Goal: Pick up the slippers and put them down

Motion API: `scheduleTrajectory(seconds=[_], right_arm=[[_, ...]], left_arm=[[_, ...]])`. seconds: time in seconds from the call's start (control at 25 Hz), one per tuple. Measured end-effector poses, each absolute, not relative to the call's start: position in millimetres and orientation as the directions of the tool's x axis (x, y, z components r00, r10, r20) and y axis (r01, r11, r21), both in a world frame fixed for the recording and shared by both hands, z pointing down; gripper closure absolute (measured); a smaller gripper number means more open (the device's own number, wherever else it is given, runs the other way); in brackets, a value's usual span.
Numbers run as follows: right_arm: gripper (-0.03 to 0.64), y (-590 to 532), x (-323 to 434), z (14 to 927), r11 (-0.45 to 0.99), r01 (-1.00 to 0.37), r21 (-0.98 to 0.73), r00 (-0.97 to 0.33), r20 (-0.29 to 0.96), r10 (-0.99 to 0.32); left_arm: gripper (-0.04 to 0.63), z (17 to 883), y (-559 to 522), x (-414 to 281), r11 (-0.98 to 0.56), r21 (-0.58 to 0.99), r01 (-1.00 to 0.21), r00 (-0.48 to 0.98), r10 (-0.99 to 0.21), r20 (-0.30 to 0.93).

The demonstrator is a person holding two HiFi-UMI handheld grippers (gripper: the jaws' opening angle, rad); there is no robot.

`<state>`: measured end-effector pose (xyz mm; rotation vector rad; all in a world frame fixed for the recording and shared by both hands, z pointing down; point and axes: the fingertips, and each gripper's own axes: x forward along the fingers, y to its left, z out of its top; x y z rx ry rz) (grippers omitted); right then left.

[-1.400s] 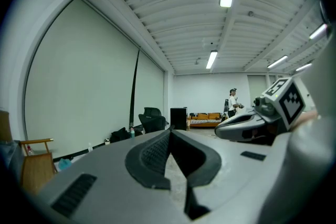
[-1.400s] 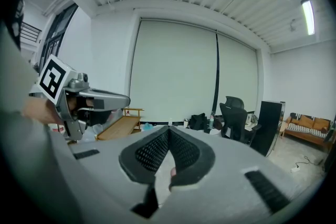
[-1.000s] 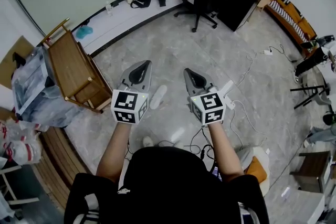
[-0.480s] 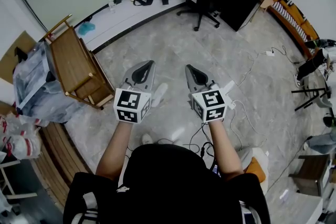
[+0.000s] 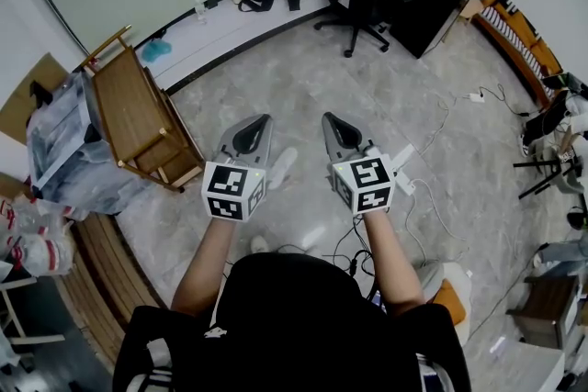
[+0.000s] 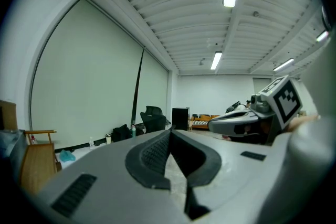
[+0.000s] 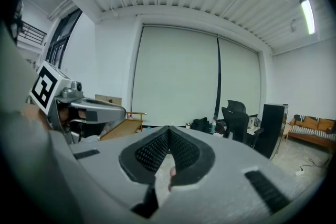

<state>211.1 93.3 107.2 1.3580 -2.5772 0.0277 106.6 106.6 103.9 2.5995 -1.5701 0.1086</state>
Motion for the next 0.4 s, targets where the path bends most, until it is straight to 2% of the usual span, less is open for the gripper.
scheduleTrajectory(seconds=[0.4], right_arm=[[0.632,88.7,215.4,106.6,0.572,-0.817,0.073,-0.549,0.206,-0.810]], left_arm=[[0.589,105.0,102.6,113.4,-0.459,0.058,-0.886,0.463,-0.879,0.117]])
